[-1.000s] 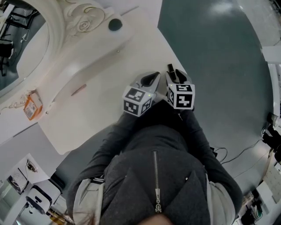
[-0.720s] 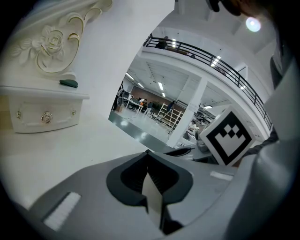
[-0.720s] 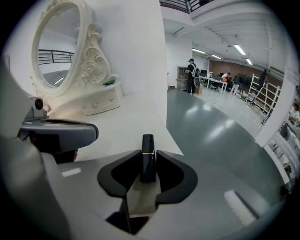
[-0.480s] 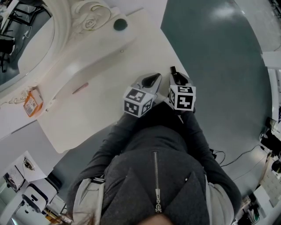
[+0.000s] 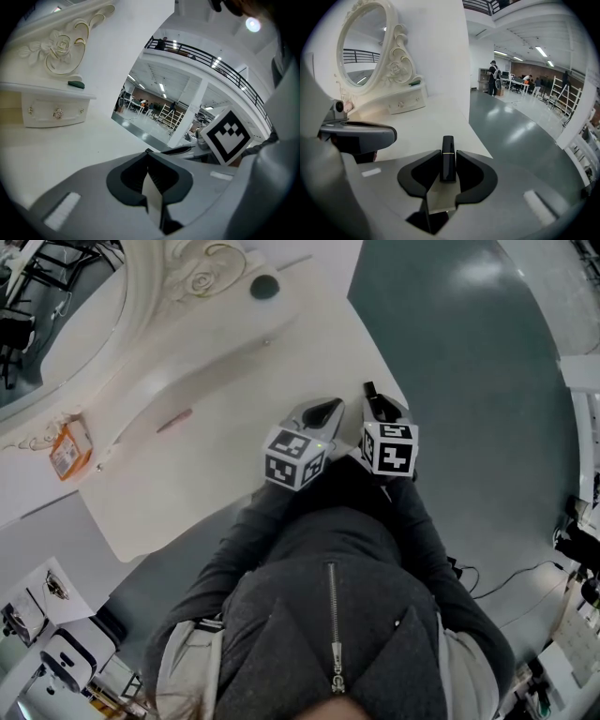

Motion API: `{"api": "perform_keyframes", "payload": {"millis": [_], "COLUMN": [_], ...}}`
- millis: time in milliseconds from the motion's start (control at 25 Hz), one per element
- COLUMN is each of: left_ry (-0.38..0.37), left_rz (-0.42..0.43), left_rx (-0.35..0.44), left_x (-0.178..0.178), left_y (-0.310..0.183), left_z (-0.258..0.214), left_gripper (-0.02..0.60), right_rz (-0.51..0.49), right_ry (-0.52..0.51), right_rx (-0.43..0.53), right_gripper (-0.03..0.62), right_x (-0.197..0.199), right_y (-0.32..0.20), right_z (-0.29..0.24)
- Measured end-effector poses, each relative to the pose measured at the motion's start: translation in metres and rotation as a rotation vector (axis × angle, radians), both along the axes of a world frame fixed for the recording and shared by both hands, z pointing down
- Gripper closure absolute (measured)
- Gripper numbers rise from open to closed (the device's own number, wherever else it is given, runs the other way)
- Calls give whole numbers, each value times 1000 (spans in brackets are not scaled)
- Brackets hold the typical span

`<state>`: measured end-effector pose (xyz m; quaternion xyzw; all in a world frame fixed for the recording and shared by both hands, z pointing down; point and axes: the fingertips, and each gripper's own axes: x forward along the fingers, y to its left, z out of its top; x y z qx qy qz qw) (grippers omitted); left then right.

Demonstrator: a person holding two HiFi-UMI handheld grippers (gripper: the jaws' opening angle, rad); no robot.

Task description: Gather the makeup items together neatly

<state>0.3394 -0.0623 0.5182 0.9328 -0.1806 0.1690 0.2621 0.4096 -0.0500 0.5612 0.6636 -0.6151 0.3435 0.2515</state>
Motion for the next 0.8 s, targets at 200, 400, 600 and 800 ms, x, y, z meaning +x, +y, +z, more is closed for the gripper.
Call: {"api": "perform_keyframes", "payload": {"millis": [200,400,600,800], "left_ry": [4,15,9,2], "left_rz": [-30,-57,-73,-97], "left_rx": [0,1,0,1], "left_x": [-14,-32,-50,-69], "left_y": [1,-1,-4,-8], "left_z": [-1,-5,-5,-8], "left_gripper": [571,571,571,571], "right_rz": [-16,-35,-58,-79], "right_ry": [6,11,4,2], "right_rx": [4,13,17,25], "right_gripper": [490,490,490,490], "right_x": [-9,-25,-44,-62], "right_y": [-1,-6,-9,-15], "right_z": [-2,-6,-9,-15]}}
